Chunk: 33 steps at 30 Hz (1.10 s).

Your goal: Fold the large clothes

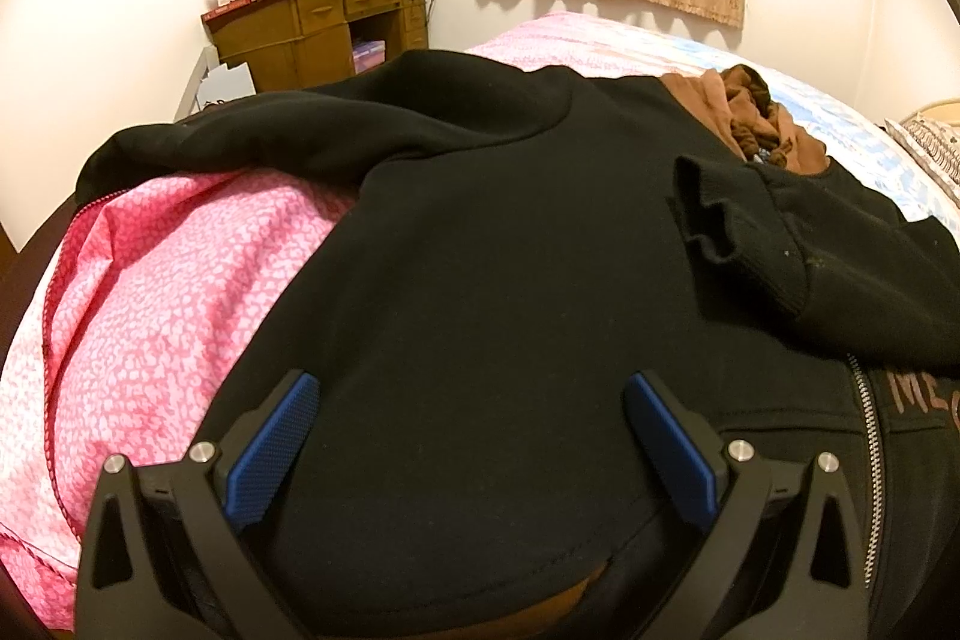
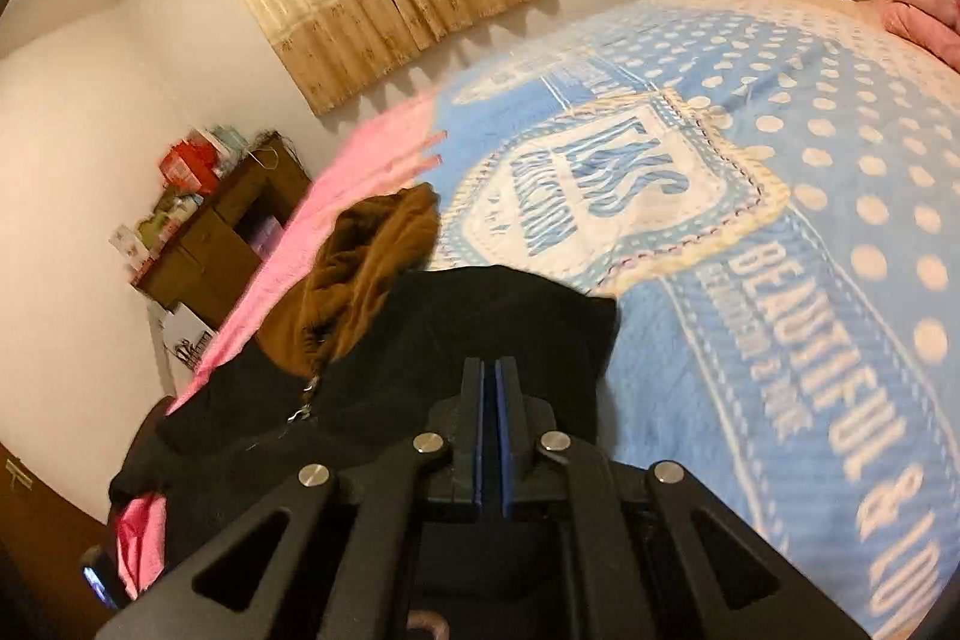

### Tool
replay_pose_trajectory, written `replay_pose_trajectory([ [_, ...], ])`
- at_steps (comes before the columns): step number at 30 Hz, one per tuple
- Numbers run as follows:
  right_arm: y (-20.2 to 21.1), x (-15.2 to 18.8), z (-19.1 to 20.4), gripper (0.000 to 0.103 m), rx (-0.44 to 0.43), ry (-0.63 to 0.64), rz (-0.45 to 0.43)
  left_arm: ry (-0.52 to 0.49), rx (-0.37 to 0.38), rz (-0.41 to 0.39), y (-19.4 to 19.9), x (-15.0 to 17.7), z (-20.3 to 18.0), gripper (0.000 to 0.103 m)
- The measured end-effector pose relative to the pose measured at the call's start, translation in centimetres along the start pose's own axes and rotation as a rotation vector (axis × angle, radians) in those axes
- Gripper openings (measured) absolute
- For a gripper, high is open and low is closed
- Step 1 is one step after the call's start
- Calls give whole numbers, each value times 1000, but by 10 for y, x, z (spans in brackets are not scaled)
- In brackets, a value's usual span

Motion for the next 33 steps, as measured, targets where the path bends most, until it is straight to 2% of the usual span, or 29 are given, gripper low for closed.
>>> replay_pose_trajectory([
  [1, -8, 0, -4, 4, 4, -9, 26, 0, 0, 0, 0, 0, 0, 103],
  [3, -25, 1, -13, 4, -43, -64, 68, 1, 1, 0, 0, 0, 0, 103],
  [6, -24, 4, -21, 5, -91, -105, 30, 1, 2, -1, -1, 0, 0, 103],
  [9, -23, 5, -21, 7, -85, -84, 15, -2, -2, 0, -1, 0, -1, 103],
  [10, -21, 5, -19, 17, -94, -77, 15, -3, -3, 0, -1, 0, -1, 103],
  [11, -19, 4, -20, 32, -107, -69, 17, -3, -3, 0, -1, 0, -2, 103],
  [12, -18, 2, -17, 84, -128, -70, 13, -3, -3, 0, -1, 0, -2, 103],
  [13, -15, 2, -15, 102, -153, -70, 3, -3, -3, -1, -1, 0, -2, 103],
  [15, -11, -1, -11, 102, -192, -58, -6, -3, -3, -1, -1, 0, -2, 103],
  [17, -14, -1, -7, 102, -114, -18, 11, -4, -4, 0, -1, 0, -2, 103],
  [21, -41, 8, 7, 102, 27, 121, 102, -4, -4, -1, -2, 0, -2, 103],
  [24, -67, 14, 5, 102, 41, 122, 158, -4, -4, 0, -2, 0, -2, 103],
  [25, -72, 17, 4, 90, 36, 121, 176, -4, -4, 0, -2, 0, -2, 103],
  [26, -79, 21, 4, 70, 55, 141, 202, -4, -4, -1, -2, 0, -2, 103],
  [27, -81, 23, 5, 41, 71, 162, 205, -4, -4, -1, -2, 0, -2, 103],
  [31, -69, 25, 11, 28, 87, 225, 148, -4, -4, -1, -2, 0, -2, 103],
  [33, -57, 23, 8, 27, 114, 226, 100, -4, -4, -1, -2, 0, -2, 103],
])
Point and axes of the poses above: each gripper's, at about its wrist camera, not at the fingertips, and y roughly against the way its jaws point, z to its left, x to its underside, the point moved 4 cm from there along -y, roughly the way its jaws point, and after that the axes turned 5 degrees about -z, right-handed, at the moved point
